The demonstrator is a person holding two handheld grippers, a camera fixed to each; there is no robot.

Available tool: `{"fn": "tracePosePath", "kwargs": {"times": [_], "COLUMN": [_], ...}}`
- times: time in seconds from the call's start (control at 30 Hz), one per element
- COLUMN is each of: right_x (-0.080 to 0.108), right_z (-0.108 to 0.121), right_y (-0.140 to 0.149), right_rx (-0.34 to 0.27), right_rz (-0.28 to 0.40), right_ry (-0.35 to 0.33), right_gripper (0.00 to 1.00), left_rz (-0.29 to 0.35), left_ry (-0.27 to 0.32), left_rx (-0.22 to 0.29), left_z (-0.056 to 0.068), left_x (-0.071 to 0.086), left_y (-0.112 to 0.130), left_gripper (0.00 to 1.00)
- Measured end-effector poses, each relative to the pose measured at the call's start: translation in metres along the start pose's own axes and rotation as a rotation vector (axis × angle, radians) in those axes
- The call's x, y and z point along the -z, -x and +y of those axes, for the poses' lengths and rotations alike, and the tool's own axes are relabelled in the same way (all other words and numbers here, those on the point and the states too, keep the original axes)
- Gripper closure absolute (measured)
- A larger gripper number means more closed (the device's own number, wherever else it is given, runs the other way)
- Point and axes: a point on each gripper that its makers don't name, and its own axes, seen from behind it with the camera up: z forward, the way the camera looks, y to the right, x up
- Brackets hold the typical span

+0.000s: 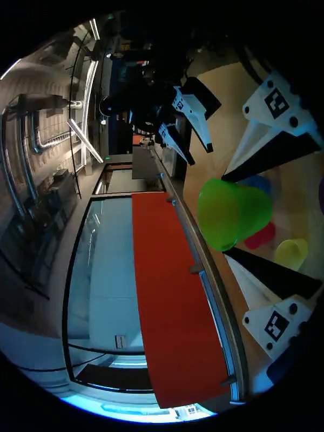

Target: Pour water

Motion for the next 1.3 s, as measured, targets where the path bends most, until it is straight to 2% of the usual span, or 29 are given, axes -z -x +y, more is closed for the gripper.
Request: {"fn": "tracePosePath", "kwargs": {"times": [0.57, 0.77, 1.07, 1.3], "right_x": [0.0, 0.0, -0.002, -0.005], "right_z": [0.0, 0.0, 0.001, 0.002], "right_y": [0.001, 0.001, 0.002, 0.003], "right_rx": [-0.004, -0.004, -0.009, -0.009], "right_rz": [0.005, 0.007, 0.007, 0.008], "right_ry": [0.001, 0.0, -0.002, -0.003], "right_gripper": [0.01, 0.01, 0.01, 0.01], "left_rz": [0.033, 0.029, 0.021, 0.014], "left_ry": [0.005, 0.002, 0.032, 0.032], "left_rx": [-0.009, -0.028, -0.029, -0.039], "left_z": [0.005, 0.004, 0.012, 0.013], "left_x": [-0.002, -0.002, 0.0, 0.001], "left_y": [-0.008, -0.004, 0.001, 0.005], "left_gripper": [0.12, 0.13, 0.15, 0.15]}}
